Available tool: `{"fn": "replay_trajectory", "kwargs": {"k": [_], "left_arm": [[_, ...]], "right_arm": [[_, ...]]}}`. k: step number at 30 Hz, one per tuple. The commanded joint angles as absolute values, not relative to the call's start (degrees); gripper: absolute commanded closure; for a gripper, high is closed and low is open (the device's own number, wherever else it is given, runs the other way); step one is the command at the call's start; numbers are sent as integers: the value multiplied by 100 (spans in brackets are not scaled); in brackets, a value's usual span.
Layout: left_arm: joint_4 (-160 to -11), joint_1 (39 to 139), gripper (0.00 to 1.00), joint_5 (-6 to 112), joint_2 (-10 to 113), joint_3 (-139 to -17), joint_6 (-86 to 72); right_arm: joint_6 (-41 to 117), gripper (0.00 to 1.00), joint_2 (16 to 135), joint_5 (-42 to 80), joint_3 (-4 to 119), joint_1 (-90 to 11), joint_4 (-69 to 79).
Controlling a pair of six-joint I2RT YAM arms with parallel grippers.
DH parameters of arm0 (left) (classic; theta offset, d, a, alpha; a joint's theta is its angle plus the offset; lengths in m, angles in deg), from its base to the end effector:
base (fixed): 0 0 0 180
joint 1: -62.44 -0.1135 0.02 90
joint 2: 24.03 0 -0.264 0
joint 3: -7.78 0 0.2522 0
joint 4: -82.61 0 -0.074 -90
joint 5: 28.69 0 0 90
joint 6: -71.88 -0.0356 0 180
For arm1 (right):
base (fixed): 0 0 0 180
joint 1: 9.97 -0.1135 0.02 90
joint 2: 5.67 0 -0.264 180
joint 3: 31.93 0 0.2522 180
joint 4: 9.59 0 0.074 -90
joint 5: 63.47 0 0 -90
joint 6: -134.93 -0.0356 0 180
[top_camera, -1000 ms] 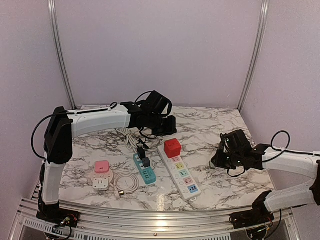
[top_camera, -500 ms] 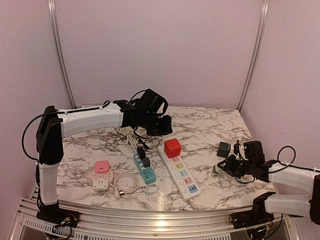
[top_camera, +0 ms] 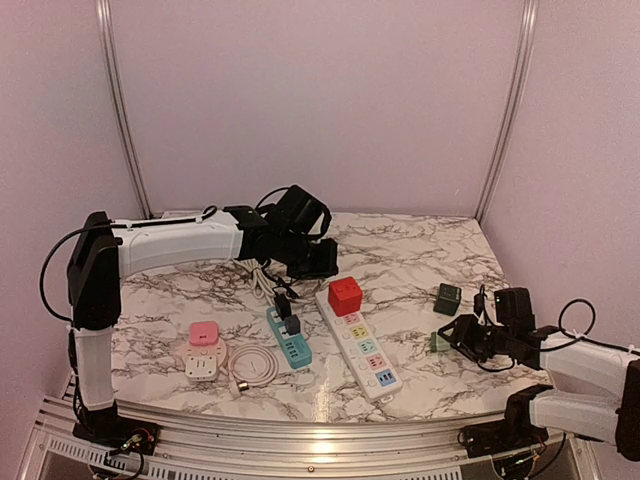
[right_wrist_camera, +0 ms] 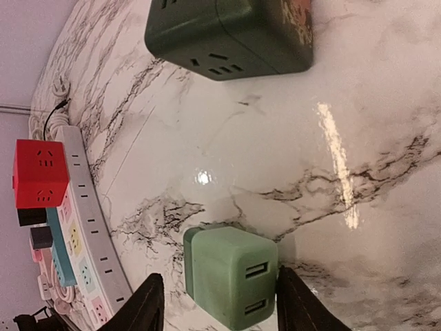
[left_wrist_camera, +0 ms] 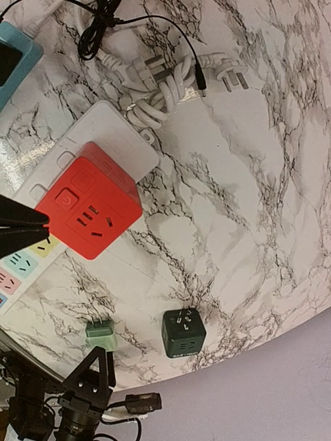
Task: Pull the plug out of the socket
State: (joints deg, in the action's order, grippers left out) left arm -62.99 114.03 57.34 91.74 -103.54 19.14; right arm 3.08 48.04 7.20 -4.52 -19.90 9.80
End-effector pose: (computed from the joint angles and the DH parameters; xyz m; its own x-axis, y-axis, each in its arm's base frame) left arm 0.2910 -0.3710 0.2630 -0.8037 0.0415 -0.5935 0.4129 0.7573 -0.5061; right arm 0.1605 0.0401 0.1376 -0.7856 0.5016 -0.3623 0.1794 0.7450 0.6425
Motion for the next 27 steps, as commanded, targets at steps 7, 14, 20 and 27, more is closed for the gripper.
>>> {"fn": "replay_trajectory", "kwargs": {"k": [7,14,20,27], "left_arm": [[-6393,11393,98,5837,8818,-10108,1922],[-6492,11309,99,5867,8716,-9862,1967],[-6661,11220,99,5894,8529,-9475,2043],[-6805,11155,99,5954,8262,-9010,2136]], "right_arm": [[583,41,4621,1136,-284,-1937,1572],[883,35,4615,1592,223,-2175,2130],[907,33,4909,2391,899,-3050,2425],[1031,32,5855,3410,1999,-4278,2696]]}}
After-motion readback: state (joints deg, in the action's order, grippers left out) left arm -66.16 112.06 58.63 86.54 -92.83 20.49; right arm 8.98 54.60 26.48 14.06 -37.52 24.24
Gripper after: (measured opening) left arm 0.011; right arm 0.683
